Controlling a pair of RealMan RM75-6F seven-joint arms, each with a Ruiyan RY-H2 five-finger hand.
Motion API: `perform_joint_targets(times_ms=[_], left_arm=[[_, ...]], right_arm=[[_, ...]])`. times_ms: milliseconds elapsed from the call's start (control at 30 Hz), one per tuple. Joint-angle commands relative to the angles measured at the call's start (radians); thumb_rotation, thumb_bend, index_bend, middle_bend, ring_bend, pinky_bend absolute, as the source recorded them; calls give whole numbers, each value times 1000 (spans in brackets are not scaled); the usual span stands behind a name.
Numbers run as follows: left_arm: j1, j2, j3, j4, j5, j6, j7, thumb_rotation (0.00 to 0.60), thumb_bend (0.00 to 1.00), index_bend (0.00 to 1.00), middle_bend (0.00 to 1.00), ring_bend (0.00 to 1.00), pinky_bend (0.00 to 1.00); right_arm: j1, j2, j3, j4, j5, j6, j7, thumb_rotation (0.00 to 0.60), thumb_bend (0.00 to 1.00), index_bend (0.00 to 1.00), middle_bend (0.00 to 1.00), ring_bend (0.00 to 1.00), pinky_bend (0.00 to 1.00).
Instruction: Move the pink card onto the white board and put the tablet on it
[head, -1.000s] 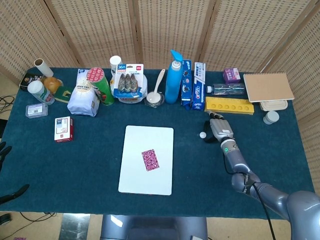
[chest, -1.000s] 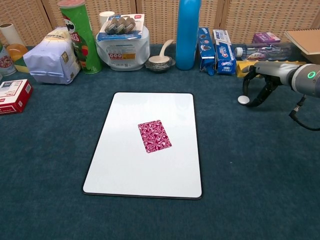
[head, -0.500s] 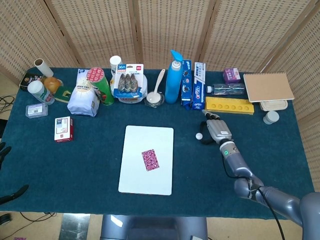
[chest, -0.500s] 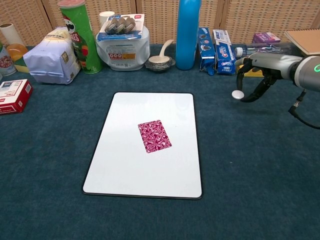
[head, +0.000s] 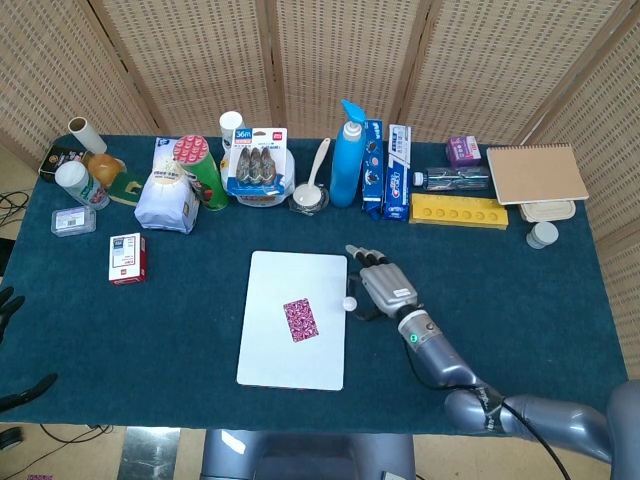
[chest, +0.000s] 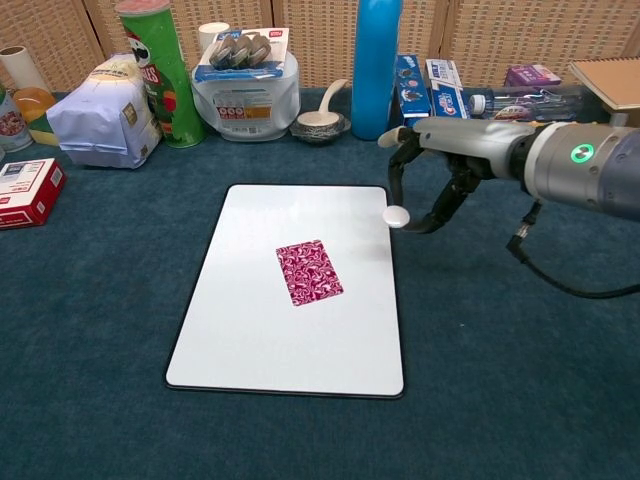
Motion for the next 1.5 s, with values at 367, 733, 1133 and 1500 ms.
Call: perform_joint_targets(times_ms=[367,733,1133,1500], left_arm=[[-4,12,4,8,-2,-6,-31,600,116,0,0,0,11],[-5,13,7,7,1,-7,-30,600,115,0,0,0,11],[-5,15,8,10,2,-4,-39,600,114,0,0,0,11],[-3,17,9,19,7,7,-59,600,115,0,0,0,11]], right_arm=[[136,-193,-8,-15,225,114,-262,600,339,521,20,0,0],[183,-269,29,55,347,157,-319,600,339,522,19,0,0],[190,-302,39,91,366,153,-306,600,348,515,16,0,0],[210,-307,48,89,401,127,-323,600,342,192,0,0,0]])
